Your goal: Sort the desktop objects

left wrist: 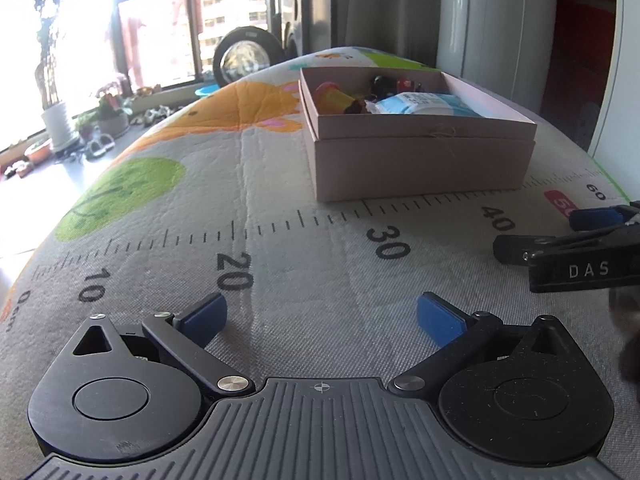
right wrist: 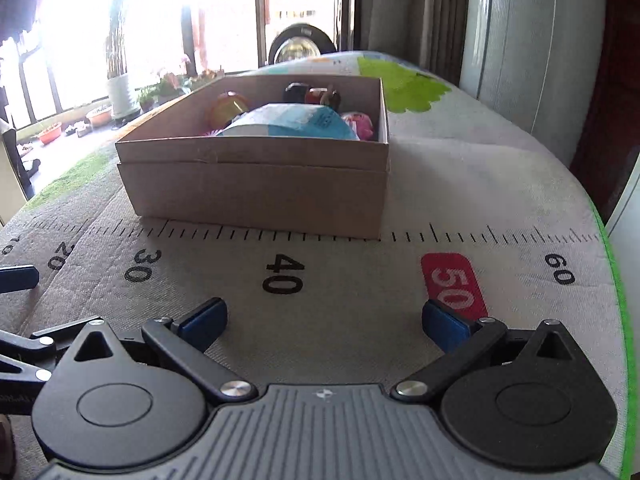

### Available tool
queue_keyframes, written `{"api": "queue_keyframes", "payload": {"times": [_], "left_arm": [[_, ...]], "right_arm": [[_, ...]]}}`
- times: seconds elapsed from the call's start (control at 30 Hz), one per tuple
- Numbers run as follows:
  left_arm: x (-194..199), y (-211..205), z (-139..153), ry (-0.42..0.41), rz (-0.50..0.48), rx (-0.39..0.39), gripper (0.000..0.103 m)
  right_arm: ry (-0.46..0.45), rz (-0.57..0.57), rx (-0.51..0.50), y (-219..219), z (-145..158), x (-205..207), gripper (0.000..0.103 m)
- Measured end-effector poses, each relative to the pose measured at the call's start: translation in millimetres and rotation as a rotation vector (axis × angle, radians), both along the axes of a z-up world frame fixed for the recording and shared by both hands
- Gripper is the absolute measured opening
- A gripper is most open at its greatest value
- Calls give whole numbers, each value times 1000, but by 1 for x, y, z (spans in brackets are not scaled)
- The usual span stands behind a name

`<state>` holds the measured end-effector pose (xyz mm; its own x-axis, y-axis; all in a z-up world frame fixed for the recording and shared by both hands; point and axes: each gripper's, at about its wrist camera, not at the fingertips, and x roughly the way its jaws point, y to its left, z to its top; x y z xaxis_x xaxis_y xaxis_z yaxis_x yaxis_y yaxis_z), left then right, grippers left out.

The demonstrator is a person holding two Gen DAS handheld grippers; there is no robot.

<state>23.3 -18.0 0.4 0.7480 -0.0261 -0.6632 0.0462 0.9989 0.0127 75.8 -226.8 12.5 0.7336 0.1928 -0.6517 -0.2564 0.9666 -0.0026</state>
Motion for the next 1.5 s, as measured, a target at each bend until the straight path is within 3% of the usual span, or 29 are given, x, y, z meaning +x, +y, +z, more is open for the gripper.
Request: {"api": "queue_keyframes", "payload": {"times": [1.5], "left_arm": [[1,3,0,5,-5,-20,103]], "right_arm": [[-14,-18,9,0,0,-5,103]]}}
